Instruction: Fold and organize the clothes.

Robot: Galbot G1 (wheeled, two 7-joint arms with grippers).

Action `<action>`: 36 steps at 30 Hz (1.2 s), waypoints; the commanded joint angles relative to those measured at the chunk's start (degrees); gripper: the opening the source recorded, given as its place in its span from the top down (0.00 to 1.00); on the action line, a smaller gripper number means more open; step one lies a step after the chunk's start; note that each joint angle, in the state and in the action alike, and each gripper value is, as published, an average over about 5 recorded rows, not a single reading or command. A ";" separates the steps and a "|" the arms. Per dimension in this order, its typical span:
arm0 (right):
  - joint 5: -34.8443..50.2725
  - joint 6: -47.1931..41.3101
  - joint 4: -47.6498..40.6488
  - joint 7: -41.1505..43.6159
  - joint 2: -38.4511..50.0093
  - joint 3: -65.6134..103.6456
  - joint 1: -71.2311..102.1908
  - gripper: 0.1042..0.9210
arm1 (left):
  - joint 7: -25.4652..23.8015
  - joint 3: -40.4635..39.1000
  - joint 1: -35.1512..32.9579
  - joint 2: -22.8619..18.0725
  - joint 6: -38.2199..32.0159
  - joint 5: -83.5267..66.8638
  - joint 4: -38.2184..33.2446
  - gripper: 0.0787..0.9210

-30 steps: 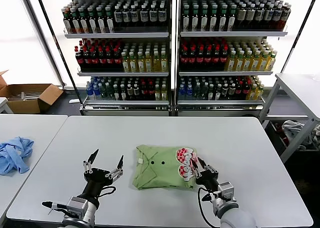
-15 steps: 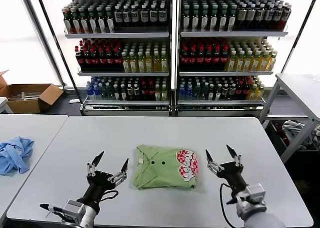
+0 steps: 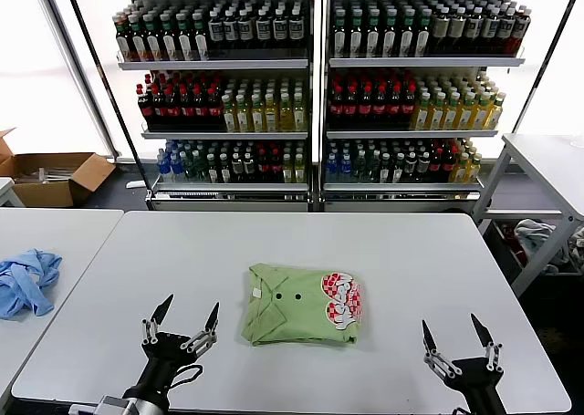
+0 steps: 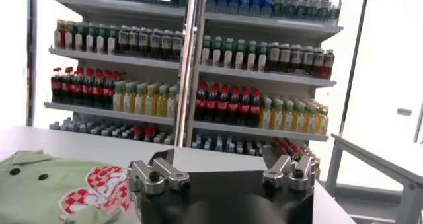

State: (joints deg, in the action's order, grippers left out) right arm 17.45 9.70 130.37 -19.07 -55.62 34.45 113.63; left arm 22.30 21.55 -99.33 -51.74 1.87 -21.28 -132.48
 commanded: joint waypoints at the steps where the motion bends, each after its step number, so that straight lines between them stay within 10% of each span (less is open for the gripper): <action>1: -1.71 13.49 -2.33 1.00 -1.43 3.10 11.16 0.12 | 2.79 0.16 -5.31 0.87 -9.04 -0.92 1.63 0.12; 36: -1.67 14.59 -2.83 0.55 -2.25 0.14 8.56 0.12 | 2.90 -0.33 -6.81 0.05 -10.32 0.53 2.89 0.12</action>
State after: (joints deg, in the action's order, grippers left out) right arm 15.52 23.66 127.68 -18.33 -57.74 34.80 121.96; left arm 25.06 21.24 -105.89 -51.71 -8.10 -20.83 -129.67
